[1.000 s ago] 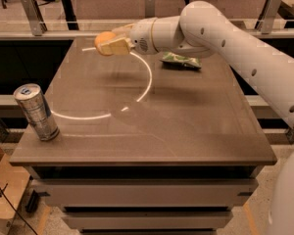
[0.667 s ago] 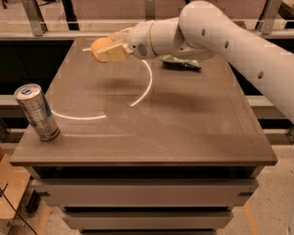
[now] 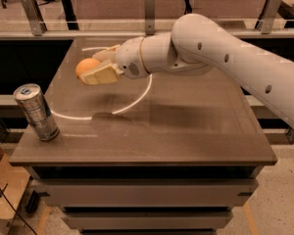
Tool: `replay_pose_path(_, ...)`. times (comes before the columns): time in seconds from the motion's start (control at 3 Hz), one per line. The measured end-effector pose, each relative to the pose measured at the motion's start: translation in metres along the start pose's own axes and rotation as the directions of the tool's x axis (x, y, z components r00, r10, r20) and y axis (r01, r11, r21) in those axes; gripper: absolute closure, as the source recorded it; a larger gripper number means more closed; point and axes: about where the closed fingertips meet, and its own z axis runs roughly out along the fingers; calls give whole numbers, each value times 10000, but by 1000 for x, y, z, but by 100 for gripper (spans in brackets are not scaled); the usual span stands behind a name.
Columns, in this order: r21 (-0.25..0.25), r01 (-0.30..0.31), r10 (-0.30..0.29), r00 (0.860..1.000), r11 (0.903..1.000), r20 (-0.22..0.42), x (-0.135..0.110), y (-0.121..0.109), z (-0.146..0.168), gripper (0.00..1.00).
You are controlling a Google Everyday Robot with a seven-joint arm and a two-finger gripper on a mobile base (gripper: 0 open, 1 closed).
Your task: Move orange near redbull can
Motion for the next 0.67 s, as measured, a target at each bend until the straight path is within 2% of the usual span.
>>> replay_pose_path(0.67, -578, -443, 466, 9981, 9973, 394, 14, 67, 14, 99)
